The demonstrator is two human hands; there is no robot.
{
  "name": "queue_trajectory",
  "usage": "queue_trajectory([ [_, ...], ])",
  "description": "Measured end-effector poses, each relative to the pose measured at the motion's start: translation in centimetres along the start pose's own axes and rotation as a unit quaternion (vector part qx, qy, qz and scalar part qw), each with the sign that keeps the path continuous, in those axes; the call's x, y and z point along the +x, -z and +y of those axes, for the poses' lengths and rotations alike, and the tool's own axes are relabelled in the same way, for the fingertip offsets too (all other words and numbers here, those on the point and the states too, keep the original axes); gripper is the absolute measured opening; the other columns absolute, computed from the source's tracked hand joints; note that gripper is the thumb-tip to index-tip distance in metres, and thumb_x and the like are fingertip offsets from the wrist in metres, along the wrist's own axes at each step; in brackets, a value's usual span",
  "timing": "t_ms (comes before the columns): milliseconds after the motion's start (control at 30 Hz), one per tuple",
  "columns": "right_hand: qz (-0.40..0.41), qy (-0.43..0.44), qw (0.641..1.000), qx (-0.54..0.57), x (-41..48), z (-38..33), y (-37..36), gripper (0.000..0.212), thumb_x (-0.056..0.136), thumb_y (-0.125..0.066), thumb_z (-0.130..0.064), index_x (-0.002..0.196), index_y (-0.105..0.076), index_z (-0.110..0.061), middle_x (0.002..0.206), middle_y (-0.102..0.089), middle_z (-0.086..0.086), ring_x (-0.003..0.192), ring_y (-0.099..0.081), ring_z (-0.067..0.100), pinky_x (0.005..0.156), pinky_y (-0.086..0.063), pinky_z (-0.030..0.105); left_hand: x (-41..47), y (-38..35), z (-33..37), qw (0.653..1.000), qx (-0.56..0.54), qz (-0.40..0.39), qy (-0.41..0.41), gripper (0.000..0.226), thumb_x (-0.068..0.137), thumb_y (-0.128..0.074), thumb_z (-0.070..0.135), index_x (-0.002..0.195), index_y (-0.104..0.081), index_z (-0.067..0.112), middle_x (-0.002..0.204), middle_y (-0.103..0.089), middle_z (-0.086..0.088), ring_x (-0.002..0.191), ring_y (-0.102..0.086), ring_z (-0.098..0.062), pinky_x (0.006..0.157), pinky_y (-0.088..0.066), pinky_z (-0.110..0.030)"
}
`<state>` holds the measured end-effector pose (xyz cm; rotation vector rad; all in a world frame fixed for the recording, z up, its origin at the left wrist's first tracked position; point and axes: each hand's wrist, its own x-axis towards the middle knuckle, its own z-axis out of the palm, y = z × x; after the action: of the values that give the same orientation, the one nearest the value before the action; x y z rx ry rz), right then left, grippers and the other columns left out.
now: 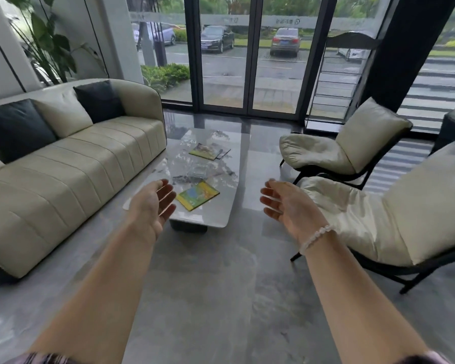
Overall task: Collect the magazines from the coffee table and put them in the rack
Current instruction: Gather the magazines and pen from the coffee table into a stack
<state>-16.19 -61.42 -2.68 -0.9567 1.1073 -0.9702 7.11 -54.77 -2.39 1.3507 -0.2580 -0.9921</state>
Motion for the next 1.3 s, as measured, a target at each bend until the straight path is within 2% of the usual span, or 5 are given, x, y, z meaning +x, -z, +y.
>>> queue_trajectory([
  [433,-0.024,-0.048,0.997,-0.055,25.2,-0.2,-4.2,0.014,0.091,-0.055,-0.032,0.095,-0.058,-0.019,0.103,-0.061,0.001,0.099,-0.057,0.019,0.093,-0.046,0.039,23.1,-6.7,0.7,0.997,-0.007,0.062,0.043,0.022,0.092,-0.044,0.023,0.077,-0.059,0.022,0.079,-0.060,0.007,0.073,-0.057,-0.008,0.060,-0.040,-0.025],
  [700,-0.012,-0.087,0.995,-0.055,43.1,-0.2,-10.5,0.022,0.092,-0.054,-0.030,0.108,-0.056,-0.014,0.105,-0.060,0.000,0.102,-0.056,0.018,0.086,-0.047,0.033,41.7,-11.8,2.9,0.995,0.047,0.062,0.064,0.022,0.092,-0.043,0.026,0.078,-0.059,0.024,0.081,-0.062,0.011,0.075,-0.056,-0.005,0.069,-0.037,-0.026],
  [833,0.001,-0.114,0.992,-0.055,49.7,0.4,-12.1,0.014,0.092,-0.054,-0.028,0.098,-0.058,-0.017,0.106,-0.060,0.002,0.099,-0.056,0.018,0.087,-0.047,0.035,48.8,-14.1,3.1,0.992,0.074,0.060,0.080,0.022,0.092,-0.043,0.028,0.079,-0.060,0.025,0.081,-0.062,0.012,0.076,-0.056,-0.004,0.074,-0.036,-0.028],
  [933,0.015,-0.132,0.989,-0.062,54.3,1.3,-12.4,0.013,0.092,-0.055,-0.027,0.099,-0.058,-0.016,0.106,-0.060,0.003,0.099,-0.056,0.019,0.090,-0.047,0.038,53.2,-15.4,2.3,0.990,0.087,0.062,0.092,0.020,0.093,-0.043,0.028,0.082,-0.060,0.025,0.084,-0.062,0.011,0.078,-0.056,-0.004,0.068,-0.036,-0.027],
  [1300,-0.003,-0.214,0.970,-0.112,72.2,8.4,-12.3,0.014,0.091,-0.055,-0.029,0.098,-0.059,-0.019,0.107,-0.062,0.002,0.099,-0.058,0.018,0.082,-0.047,0.033,68.9,-19.9,-3.8,0.975,0.103,0.131,0.148,0.017,0.091,-0.045,0.023,0.083,-0.060,0.024,0.081,-0.062,0.009,0.076,-0.056,-0.006,0.078,-0.036,-0.029],
])
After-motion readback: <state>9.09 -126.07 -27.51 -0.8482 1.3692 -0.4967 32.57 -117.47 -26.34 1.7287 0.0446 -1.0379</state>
